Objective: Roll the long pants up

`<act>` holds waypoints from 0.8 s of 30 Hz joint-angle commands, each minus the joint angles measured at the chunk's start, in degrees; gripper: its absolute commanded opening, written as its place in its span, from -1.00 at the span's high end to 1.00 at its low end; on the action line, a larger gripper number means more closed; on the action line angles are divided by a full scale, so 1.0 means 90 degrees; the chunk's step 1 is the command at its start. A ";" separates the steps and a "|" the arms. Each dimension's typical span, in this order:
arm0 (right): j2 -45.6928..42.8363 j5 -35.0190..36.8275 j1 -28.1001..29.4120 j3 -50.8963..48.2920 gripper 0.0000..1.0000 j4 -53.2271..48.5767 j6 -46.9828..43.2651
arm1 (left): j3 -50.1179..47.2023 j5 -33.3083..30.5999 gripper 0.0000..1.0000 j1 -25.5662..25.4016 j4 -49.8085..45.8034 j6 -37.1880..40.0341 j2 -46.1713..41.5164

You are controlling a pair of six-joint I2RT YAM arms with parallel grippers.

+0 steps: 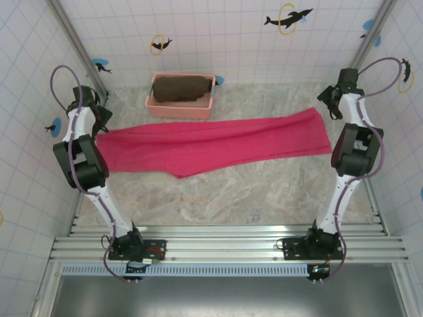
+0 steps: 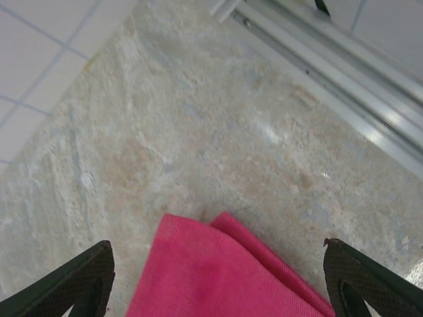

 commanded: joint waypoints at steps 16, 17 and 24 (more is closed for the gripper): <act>-0.1243 -0.0102 -0.0100 -0.2511 -0.26 -0.0701 -0.0030 | -0.2178 0.0089 -0.95 -0.0020 -0.0178 0.0667 -0.1448; -0.1208 -0.0122 -0.0101 -0.2523 -0.25 -0.0693 -0.0035 | -0.2212 0.0100 -0.94 -0.0027 -0.0185 0.0670 -0.1448; -0.1233 0.0132 -0.0079 -0.2632 -0.23 -0.0899 -0.0078 | -0.2273 0.0103 -0.93 -0.0025 -0.0177 0.0710 -0.1419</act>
